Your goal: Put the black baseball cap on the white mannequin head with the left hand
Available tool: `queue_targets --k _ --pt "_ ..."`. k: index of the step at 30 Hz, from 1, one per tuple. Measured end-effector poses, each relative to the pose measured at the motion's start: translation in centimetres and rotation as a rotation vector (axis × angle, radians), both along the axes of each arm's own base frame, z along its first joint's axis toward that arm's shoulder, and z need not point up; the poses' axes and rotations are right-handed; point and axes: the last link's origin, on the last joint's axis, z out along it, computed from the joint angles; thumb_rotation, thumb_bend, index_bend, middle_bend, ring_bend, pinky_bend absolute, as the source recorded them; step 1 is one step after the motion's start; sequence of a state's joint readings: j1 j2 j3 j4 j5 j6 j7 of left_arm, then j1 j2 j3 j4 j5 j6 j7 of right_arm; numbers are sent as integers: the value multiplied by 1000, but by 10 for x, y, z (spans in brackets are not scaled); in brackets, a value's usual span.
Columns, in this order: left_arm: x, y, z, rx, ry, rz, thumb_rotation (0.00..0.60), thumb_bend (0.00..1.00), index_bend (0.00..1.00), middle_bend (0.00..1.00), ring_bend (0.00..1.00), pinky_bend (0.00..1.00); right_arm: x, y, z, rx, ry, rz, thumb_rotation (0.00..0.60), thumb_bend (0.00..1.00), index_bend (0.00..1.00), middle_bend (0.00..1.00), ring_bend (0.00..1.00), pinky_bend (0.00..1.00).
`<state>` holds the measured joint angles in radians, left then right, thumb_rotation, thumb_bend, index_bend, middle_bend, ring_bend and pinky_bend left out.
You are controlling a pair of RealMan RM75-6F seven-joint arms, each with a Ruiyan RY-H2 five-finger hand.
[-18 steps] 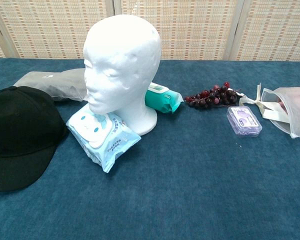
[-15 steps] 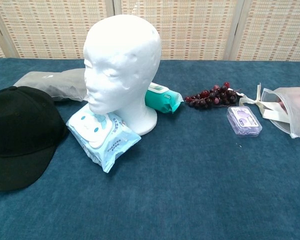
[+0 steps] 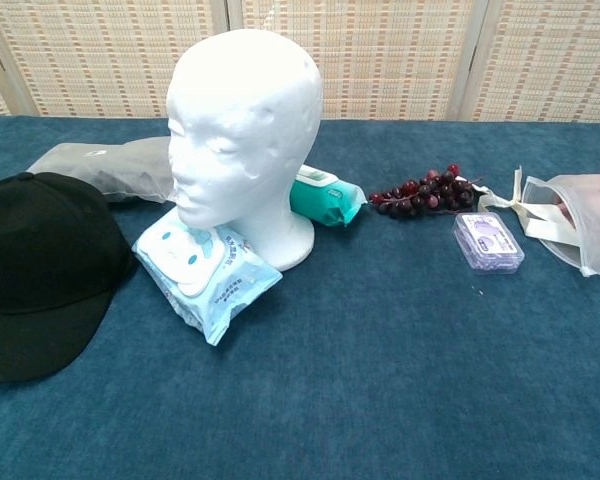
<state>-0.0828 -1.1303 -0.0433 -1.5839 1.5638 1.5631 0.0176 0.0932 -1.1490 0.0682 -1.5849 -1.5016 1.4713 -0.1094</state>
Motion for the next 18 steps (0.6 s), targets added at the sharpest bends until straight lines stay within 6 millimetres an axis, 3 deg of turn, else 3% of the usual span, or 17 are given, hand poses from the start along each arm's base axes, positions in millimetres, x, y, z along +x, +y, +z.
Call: queue_targets --k 3,8,13,18 --pt "3 -4 -1 -2 -1 -22 600 255 408 423 362 484 1 -1 0 0 -1 0 600 0 86 203 130 424" --pt "11 -14 -3 4 21 -68 600 253 630 551 411 510 1 0 -1 5 -1 6 600 0 91 206 130 424" --pt "20 -26 -12 5 47 -142 600 123 665 634 419 474 1 0 1 2 -8 7 600 0 91 210 130 424" --pt "24 -36 -29 -42 79 -190 600 72 675 694 425 448 1 1 1 -1 -13 11 600 0 91 214 130 424"
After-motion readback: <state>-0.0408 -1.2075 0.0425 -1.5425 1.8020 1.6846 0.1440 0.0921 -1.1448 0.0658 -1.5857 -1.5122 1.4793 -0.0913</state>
